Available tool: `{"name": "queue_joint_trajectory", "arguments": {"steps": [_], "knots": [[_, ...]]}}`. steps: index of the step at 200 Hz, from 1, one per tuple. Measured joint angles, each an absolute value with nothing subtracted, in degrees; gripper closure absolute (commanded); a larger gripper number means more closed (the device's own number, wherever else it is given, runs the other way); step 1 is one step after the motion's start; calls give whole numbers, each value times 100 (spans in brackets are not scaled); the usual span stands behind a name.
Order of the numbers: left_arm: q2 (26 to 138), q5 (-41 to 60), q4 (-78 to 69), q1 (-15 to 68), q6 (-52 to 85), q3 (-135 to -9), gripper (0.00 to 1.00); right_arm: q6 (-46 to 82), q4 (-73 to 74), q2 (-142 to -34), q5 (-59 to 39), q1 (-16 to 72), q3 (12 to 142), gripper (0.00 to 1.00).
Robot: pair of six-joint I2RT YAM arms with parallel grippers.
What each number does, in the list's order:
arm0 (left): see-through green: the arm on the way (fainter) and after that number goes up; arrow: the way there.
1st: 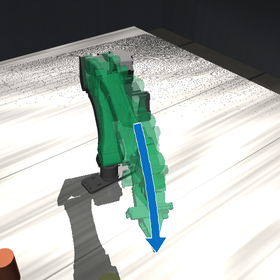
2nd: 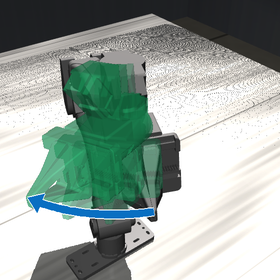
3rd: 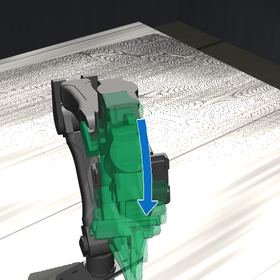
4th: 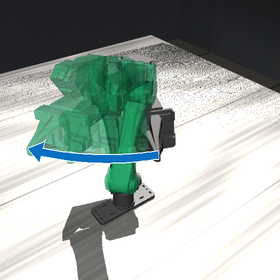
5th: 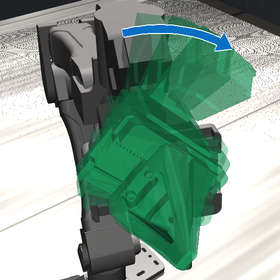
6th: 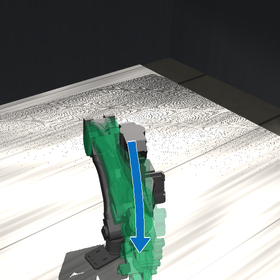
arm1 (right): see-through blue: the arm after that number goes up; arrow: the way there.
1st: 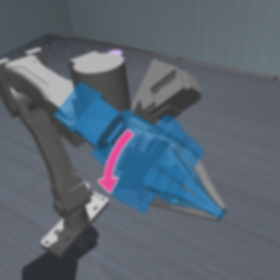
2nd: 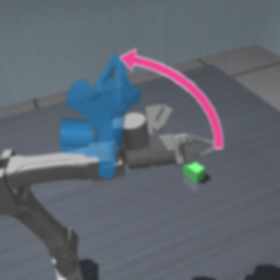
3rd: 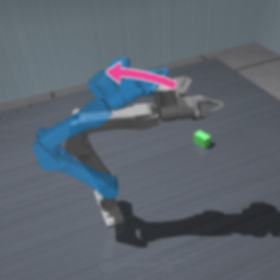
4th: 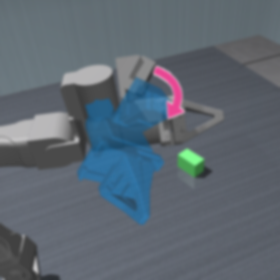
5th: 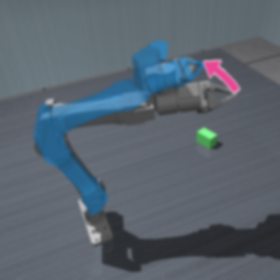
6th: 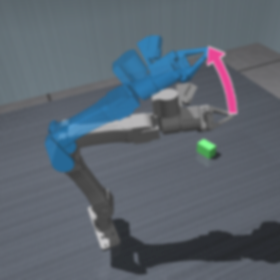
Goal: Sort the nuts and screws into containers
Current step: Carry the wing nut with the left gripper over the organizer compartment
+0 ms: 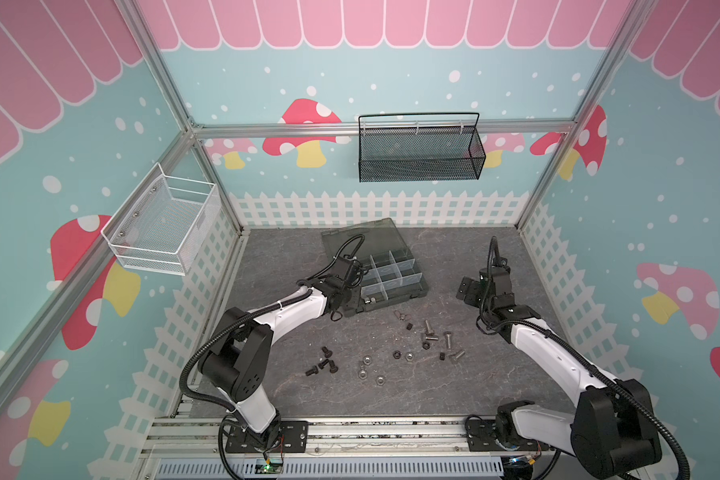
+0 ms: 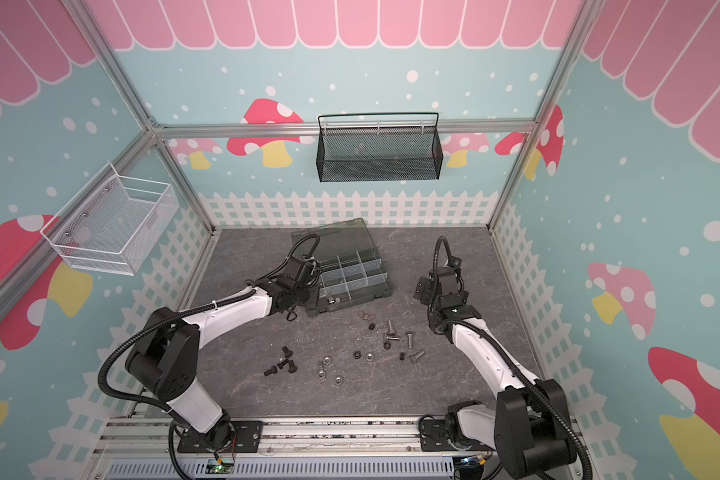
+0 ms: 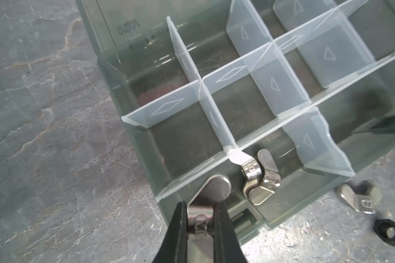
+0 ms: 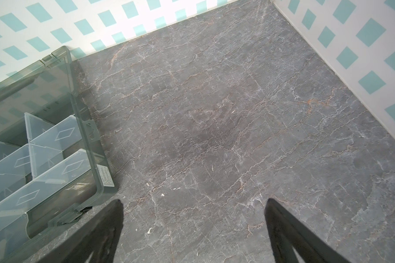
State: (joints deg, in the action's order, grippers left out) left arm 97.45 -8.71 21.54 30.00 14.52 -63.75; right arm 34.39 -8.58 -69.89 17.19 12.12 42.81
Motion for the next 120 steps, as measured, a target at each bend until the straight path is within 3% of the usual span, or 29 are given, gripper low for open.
{"name": "queue_joint_trajectory", "arguments": {"steps": [43, 75, 120], "knots": [[9815, -810, 2152, 2995, 1426, -6377, 84, 3439, -858, -6989, 1710, 1212, 4281, 2], [9900, -794, 2161, 2995, 1380, -6377, 67, 3439, -858, -6993, 1710, 1212, 4281, 2], [9900, -790, 2158, 2995, 1389, -6377, 64, 3439, -858, -7015, 1706, 1212, 4281, 2]]}}
